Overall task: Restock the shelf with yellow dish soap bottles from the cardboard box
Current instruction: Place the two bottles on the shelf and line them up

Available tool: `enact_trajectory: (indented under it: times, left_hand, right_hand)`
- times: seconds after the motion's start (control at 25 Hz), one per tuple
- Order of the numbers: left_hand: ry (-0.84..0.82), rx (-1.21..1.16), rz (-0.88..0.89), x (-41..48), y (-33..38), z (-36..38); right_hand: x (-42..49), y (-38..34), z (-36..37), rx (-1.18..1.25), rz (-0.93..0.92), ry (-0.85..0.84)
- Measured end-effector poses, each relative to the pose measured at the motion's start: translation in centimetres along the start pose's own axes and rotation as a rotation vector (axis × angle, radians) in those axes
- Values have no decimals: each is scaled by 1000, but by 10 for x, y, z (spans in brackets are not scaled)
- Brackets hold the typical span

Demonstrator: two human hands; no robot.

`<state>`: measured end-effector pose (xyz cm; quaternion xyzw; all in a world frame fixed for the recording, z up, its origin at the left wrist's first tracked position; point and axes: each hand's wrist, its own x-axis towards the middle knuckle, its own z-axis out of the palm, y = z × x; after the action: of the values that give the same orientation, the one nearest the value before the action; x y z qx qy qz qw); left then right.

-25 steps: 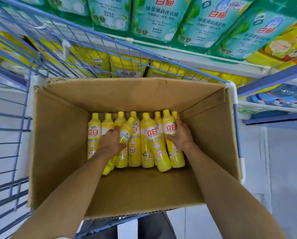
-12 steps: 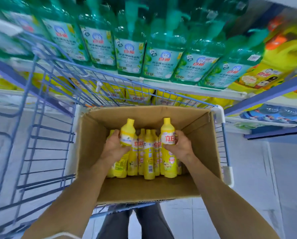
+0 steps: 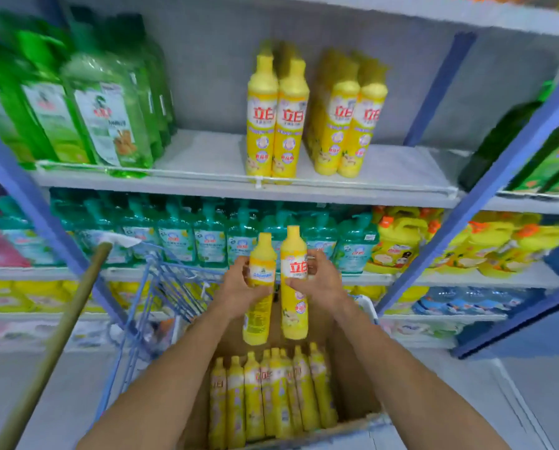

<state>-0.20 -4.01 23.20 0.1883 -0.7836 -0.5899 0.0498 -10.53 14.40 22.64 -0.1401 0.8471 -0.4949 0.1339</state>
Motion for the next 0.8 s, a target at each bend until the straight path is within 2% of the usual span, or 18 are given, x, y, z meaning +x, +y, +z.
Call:
enact_trajectory:
  times: [0.32, 0.6, 0.8]
  left_hand:
    - [122, -58, 297, 6, 147, -14]
    - [204, -29, 466, 32, 226, 6]
    - [265, -48, 520, 67, 282, 39]
  right_hand:
    - [15, -110, -83, 86, -266, 180]
    - [40, -151, -155, 129, -426, 231]
    - [81, -168, -210, 156, -480, 249]
